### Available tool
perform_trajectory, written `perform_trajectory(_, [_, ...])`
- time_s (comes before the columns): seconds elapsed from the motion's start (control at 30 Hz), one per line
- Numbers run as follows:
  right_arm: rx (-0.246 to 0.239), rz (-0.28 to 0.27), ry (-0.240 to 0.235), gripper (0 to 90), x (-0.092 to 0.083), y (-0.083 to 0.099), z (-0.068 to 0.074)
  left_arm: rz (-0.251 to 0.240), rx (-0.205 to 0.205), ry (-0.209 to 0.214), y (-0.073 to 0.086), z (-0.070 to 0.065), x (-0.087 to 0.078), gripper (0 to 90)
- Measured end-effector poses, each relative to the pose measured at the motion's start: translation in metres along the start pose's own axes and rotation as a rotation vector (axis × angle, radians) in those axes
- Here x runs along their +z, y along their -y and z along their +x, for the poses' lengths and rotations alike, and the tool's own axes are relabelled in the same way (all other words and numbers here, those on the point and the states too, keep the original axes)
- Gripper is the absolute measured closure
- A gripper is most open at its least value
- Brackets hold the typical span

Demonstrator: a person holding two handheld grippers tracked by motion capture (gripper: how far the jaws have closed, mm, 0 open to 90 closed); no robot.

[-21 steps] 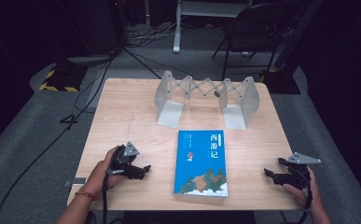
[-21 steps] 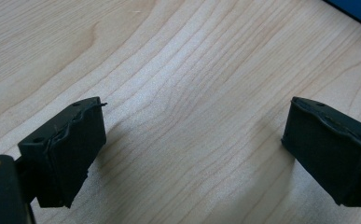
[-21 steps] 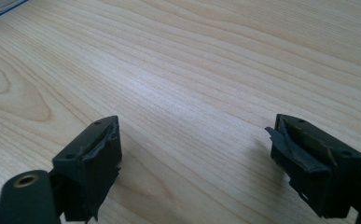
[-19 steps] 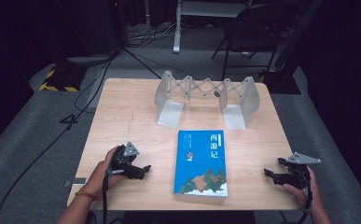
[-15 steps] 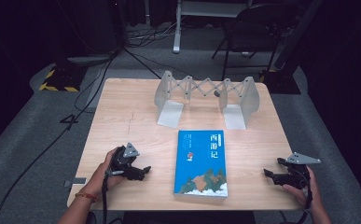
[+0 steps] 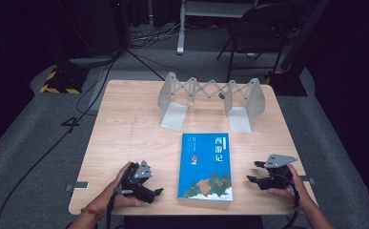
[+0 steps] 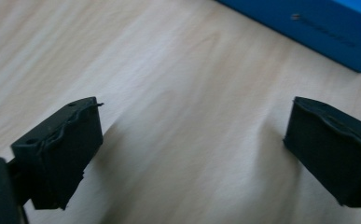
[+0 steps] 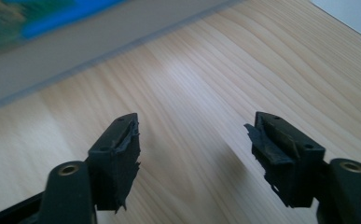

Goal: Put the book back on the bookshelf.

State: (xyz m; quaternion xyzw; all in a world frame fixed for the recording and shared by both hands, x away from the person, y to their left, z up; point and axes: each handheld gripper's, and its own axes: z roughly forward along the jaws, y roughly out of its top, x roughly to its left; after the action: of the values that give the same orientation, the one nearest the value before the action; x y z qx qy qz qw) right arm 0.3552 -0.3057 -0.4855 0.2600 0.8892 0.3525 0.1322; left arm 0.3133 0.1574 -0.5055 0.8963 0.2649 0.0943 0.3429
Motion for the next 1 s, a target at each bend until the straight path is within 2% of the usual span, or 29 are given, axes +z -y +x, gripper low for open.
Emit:
perform_trajectory(0.03, [-0.013, 0.005, -0.013, 34.5, 0.003, -0.005, 0.002, 0.002, 0.015, 0.015, -0.002, -0.005, 0.002, 1.1])
perform_trajectory(0.07, [-0.030, 0.010, -0.046, 35.0, 0.007, -0.013, 0.005, 0.004, 0.021, 0.021, -0.004, -0.008, 0.004, 0.7])
perform_trajectory(0.13, [-0.052, 0.020, -0.060, 36.6, 0.013, -0.021, 0.010, 0.004, 0.045, 0.038, -0.008, -0.016, 0.007, 0.7])
perform_trajectory(0.17, [-0.080, 0.036, -0.065, 36.6, 0.018, -0.025, 0.013, 0.005, 0.043, 0.044, -0.009, -0.019, 0.008, 0.4])
perform_trajectory(0.2, [-0.086, 0.044, -0.074, 36.9, 0.020, -0.026, 0.015, 0.005, 0.055, 0.053, -0.011, -0.022, 0.010, 0.4])
perform_trajectory(0.3, [-0.104, 0.062, -0.106, 36.5, 0.027, -0.028, 0.018, 0.004, 0.057, 0.060, -0.017, -0.030, 0.016, 0.4])
perform_trajectory(0.4, [-0.118, 0.073, -0.110, 35.4, 0.031, -0.030, 0.021, 0.003, 0.055, 0.053, -0.022, -0.033, 0.021, 0.7])
perform_trajectory(0.53, [-0.111, 0.067, -0.136, 34.7, 0.034, -0.031, 0.020, 0.003, 0.082, 0.076, -0.028, -0.033, 0.025, 0.6])
perform_trajectory(0.6, [-0.127, 0.064, -0.136, 35.1, 0.034, -0.031, 0.020, 0.002, 0.087, 0.083, -0.028, -0.032, 0.026, 0.6])
perform_trajectory(0.73, [-0.125, 0.050, -0.139, 35.0, 0.033, -0.031, 0.020, 0.004, 0.096, 0.092, -0.029, -0.031, 0.026, 0.3])
perform_trajectory(0.87, [-0.103, 0.027, -0.154, 35.7, 0.031, -0.030, 0.019, 0.007, 0.093, 0.087, -0.028, -0.029, 0.025, 0.4])
perform_trajectory(1.0, [-0.106, 0.021, -0.155, 36.9, 0.031, -0.032, 0.021, 0.004, 0.088, 0.081, -0.027, -0.022, 0.024, 0.4])
